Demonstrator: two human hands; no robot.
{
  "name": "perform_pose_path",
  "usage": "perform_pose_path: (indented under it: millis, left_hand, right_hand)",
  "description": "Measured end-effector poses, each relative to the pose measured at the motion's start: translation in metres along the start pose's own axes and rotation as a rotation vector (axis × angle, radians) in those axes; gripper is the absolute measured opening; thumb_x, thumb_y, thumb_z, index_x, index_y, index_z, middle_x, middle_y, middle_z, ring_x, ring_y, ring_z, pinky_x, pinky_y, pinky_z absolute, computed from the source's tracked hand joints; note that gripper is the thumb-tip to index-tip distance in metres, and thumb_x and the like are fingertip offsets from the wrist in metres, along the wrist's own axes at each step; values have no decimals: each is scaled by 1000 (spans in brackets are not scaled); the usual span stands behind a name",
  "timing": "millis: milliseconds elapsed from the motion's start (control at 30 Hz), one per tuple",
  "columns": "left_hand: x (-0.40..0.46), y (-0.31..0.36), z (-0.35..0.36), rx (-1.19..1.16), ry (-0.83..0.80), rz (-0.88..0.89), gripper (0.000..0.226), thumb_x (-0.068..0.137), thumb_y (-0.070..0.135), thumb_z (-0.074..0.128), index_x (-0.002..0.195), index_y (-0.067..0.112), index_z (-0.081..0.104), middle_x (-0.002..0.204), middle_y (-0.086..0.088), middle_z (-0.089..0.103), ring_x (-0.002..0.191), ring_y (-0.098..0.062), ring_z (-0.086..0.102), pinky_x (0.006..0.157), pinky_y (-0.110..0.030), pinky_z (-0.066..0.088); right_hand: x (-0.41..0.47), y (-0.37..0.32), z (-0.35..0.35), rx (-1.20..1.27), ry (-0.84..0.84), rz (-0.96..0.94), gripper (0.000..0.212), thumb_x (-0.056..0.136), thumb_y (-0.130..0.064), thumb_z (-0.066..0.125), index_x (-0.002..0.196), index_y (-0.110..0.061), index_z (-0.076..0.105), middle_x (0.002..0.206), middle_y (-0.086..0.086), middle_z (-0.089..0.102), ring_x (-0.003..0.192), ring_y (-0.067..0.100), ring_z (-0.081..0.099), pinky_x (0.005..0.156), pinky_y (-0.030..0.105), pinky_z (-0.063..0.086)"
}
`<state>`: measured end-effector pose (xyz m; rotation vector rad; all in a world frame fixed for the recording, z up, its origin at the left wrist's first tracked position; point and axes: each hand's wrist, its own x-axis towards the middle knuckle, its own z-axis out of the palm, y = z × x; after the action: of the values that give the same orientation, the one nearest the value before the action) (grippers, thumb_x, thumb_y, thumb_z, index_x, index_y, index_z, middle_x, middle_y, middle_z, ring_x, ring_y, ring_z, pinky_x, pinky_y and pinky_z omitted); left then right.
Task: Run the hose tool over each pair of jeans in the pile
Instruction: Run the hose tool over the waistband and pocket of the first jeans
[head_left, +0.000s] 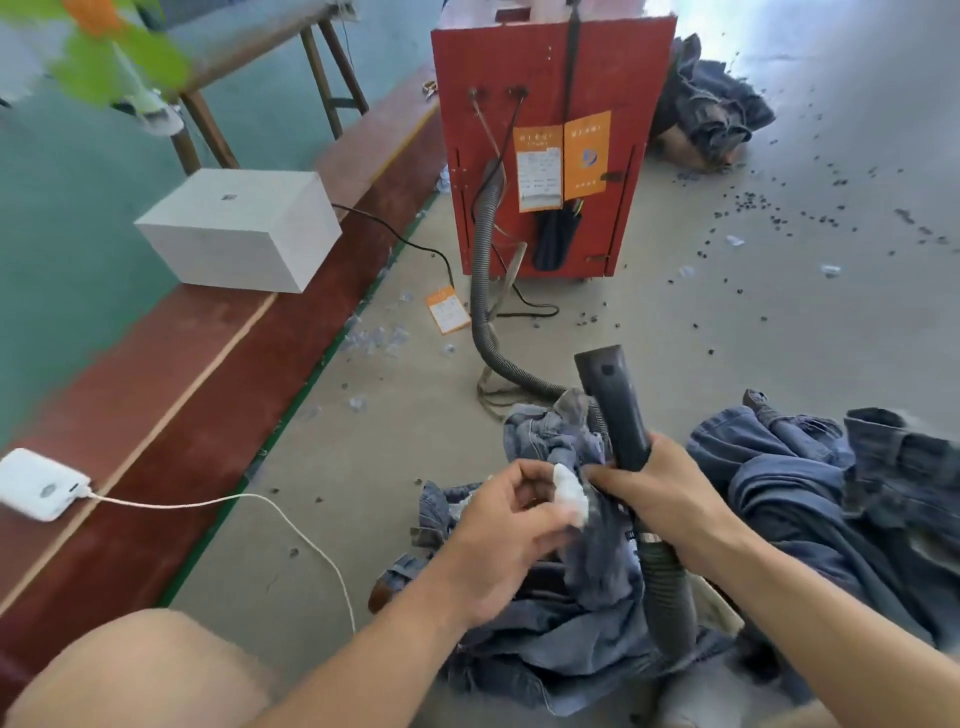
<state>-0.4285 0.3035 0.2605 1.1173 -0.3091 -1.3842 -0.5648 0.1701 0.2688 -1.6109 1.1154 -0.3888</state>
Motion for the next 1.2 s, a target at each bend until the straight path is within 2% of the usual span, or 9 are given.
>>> perform_pose_path:
  millis: [167, 267, 333, 433, 633, 800, 900, 1033, 1200]
  left_hand:
    - [-2, 28, -40, 212, 227, -241, 44, 99, 38, 67, 135, 18, 52, 129, -4, 55, 93, -23, 60, 78, -36, 54]
    - [12, 26, -47, 485, 67, -221, 45, 93, 62, 62, 132, 38, 60, 135, 15, 62, 119, -12, 58, 105, -38, 45]
    - [22, 25, -47, 625, 86, -113, 45, 91, 61, 66, 118, 26, 72, 120, 8, 73, 112, -12, 66, 105, -42, 49]
    - [31, 31, -52, 811, 166, 83, 58, 83, 73, 62, 71, 16, 68, 72, 7, 70, 68, -15, 68, 71, -38, 53]
    - [37, 38, -53, 342, -10, -121, 61, 87, 61, 62, 137, 25, 63, 139, -3, 66, 134, -27, 58, 117, -53, 40]
    - [34, 43, -52, 131, -34, -147, 52, 104, 50, 45, 139, 15, 60, 133, -13, 69, 122, -32, 66, 99, -48, 57]
    - [31, 45, -57, -2, -106, -184, 58, 108, 52, 33, 143, 12, 56, 141, -18, 62, 129, -37, 61, 102, -54, 54]
    - [29, 49, -64, -127, -102, -205, 64, 107, 54, 28, 148, 10, 51, 146, -20, 57, 134, -38, 56, 107, -53, 51]
    - [34, 44, -72, -59, 0, -168, 42, 110, 26, 44, 146, 7, 52, 140, -18, 63, 132, -37, 58, 112, -51, 47]
  right_hand:
    - [-2, 4, -5, 107, -23, 53, 32, 82, -19, 84, 97, -12, 57, 69, -1, 60, 58, 12, 59, 54, 28, 51]
    - [-4, 5, -13, 125, -159, 59, 35, 81, -17, 86, 99, -9, 57, 69, -2, 62, 61, 13, 63, 55, 24, 52]
    - [-5, 5, -16, 93, -195, 56, 36, 80, -19, 87, 103, -11, 60, 71, -1, 66, 64, 13, 66, 57, 23, 53]
    - [1, 6, -18, 64, -130, 49, 33, 81, -23, 88, 96, -16, 59, 68, -6, 62, 61, 9, 61, 60, 24, 50]
    - [18, 0, -25, 110, 2, 43, 33, 81, -17, 88, 94, -12, 59, 61, -8, 60, 53, 9, 58, 51, 21, 49]
    - [20, -6, -21, -67, 2, 0, 26, 85, -20, 84, 93, -15, 59, 66, -5, 62, 55, 9, 58, 52, 22, 49]
    - [19, -12, -25, -389, 109, -72, 17, 92, -27, 73, 99, -20, 59, 75, 1, 68, 60, 19, 62, 55, 36, 55]
    - [2, -23, -50, -570, 91, -228, 20, 90, -34, 73, 94, -34, 53, 67, -9, 65, 55, 3, 63, 50, 28, 43]
    - [-31, -27, -67, -766, -61, -262, 51, 75, -81, 60, 111, -56, 34, 77, -14, 67, 65, 5, 66, 58, 27, 50]
